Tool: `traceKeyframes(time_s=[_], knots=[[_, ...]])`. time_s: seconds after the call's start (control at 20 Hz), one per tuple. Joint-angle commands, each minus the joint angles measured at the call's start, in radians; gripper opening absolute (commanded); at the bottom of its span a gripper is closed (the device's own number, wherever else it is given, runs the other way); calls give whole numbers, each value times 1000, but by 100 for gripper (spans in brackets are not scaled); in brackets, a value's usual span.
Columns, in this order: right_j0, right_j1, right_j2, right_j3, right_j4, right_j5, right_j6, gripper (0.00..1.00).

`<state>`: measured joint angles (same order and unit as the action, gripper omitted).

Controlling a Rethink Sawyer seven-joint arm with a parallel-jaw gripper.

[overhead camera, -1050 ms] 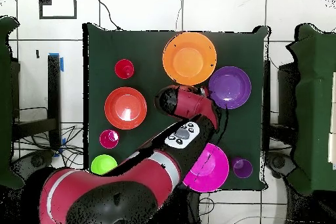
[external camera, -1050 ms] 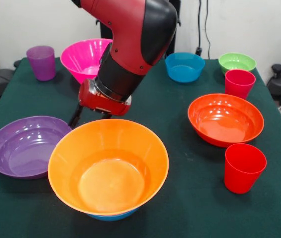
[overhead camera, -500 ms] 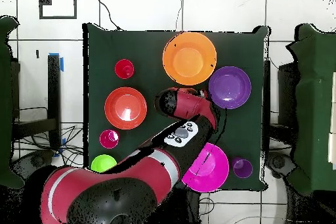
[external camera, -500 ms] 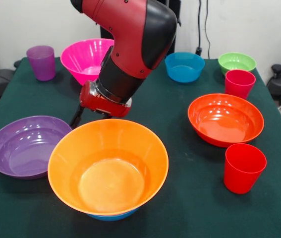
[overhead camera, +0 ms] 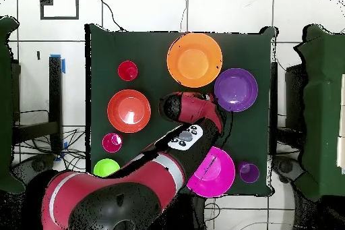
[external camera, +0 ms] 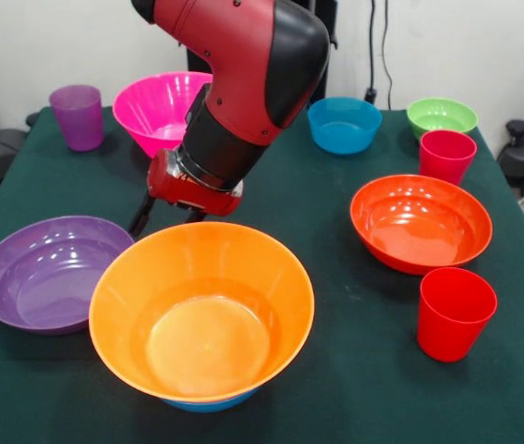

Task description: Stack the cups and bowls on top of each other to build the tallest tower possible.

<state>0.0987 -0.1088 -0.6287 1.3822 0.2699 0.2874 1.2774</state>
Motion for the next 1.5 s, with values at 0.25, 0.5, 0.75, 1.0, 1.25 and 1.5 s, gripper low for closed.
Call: traceKeyframes(time_s=[0.25,0.5,0.75,1.0,1.25,1.5], knots=[[-26,14,102,-13,-88,8,116,100],[-45,26,114,-23,-110,-12,107,100],[-76,33,131,-23,-120,-52,119,100],[-89,41,135,-26,-124,-73,135,100],[-78,69,124,-39,-106,-69,162,100],[-74,78,133,-40,-92,-56,177,100]])
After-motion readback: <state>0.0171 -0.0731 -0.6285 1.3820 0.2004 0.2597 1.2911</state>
